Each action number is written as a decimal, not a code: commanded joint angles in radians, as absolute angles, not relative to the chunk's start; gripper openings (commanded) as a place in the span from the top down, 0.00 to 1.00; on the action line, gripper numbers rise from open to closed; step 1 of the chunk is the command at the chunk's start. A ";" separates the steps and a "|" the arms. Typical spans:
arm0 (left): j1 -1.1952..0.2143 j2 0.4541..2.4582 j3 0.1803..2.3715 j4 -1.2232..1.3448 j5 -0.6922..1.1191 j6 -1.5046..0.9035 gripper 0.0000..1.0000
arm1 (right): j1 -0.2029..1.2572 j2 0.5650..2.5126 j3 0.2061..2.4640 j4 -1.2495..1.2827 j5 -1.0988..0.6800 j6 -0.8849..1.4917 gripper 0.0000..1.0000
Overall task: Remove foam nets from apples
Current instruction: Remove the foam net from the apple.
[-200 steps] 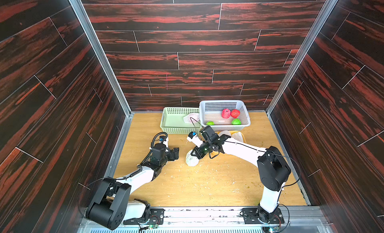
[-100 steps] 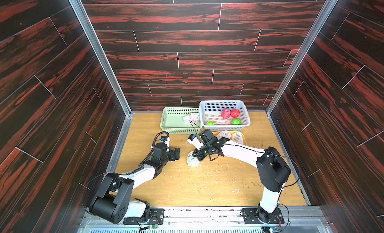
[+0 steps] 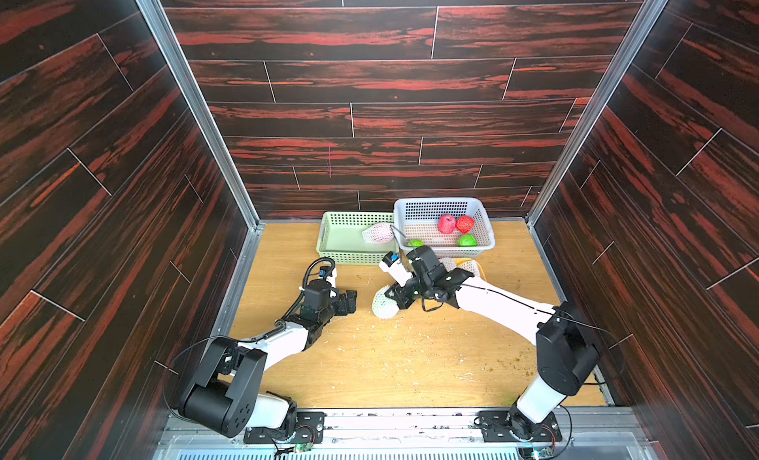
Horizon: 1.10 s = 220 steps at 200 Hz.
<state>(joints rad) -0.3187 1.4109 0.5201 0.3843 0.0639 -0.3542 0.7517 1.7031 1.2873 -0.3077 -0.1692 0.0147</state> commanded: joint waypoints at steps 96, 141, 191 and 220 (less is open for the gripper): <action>-0.313 1.445 0.555 0.412 0.081 -0.352 0.12 | 0.740 1.798 1.301 -0.271 -0.127 0.102 1.00; -0.313 1.464 0.567 0.412 0.093 -0.355 0.12 | 0.799 1.882 1.345 -0.324 0.030 0.019 1.00; -0.313 1.472 0.574 0.399 0.094 -0.353 0.12 | 0.754 1.926 1.371 -0.331 -0.138 0.048 0.86; -0.313 1.481 0.580 0.401 0.102 -0.358 0.12 | 0.754 1.933 1.389 -0.333 -0.145 0.056 0.64</action>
